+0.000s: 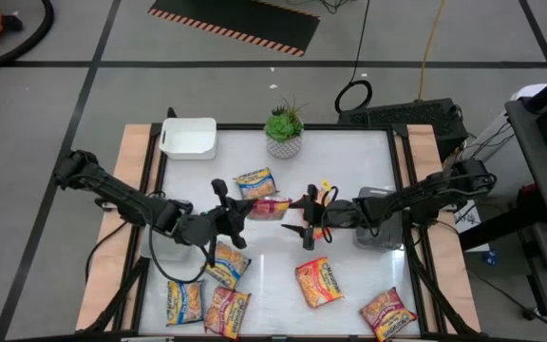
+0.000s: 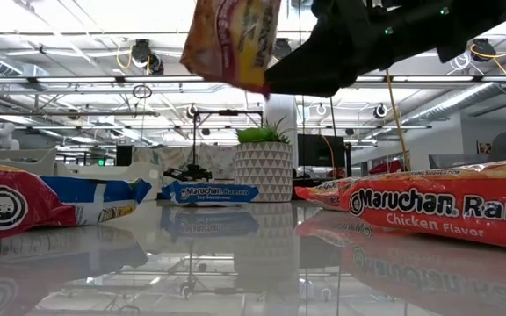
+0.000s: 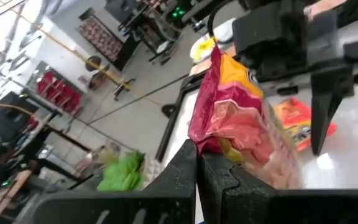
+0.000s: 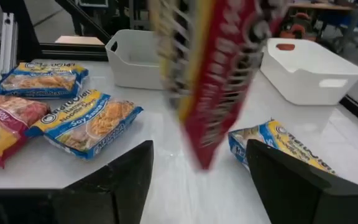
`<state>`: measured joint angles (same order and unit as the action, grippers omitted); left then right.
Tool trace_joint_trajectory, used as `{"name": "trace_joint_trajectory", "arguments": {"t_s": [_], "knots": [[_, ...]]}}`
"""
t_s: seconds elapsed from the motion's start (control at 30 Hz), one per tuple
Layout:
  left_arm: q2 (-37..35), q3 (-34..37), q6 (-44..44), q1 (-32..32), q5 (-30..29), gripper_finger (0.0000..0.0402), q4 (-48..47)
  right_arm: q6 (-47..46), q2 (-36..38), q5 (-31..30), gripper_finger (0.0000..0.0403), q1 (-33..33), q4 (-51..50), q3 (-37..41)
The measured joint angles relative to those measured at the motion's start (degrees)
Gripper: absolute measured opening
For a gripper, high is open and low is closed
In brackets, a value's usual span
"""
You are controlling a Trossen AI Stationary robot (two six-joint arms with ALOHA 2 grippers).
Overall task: Sort Maruchan noodles
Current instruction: Put the top red noodle pack into the white bin
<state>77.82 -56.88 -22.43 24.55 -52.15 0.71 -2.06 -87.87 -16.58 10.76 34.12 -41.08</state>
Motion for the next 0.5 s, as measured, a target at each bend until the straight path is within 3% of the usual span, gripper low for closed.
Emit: {"name": "trace_joint_trajectory", "arguments": {"t_s": [0.17,0.33,0.5], "knots": [[0.0,0.0,0.26,0.39,0.22,0.0001,-0.11,1.64,-0.11,-1.34,0.026,-0.3,0.55,0.0],[0.0,0.0,0.96,0.56,0.92,0.0001,-0.07,1.32,-0.13,3.21,0.0261,-0.39,4.14,0.0],[0.0,0.0,1.57,0.55,1.36,0.0001,-0.05,-0.25,-0.16,3.11,0.0261,-0.65,6.63,0.0]]}}
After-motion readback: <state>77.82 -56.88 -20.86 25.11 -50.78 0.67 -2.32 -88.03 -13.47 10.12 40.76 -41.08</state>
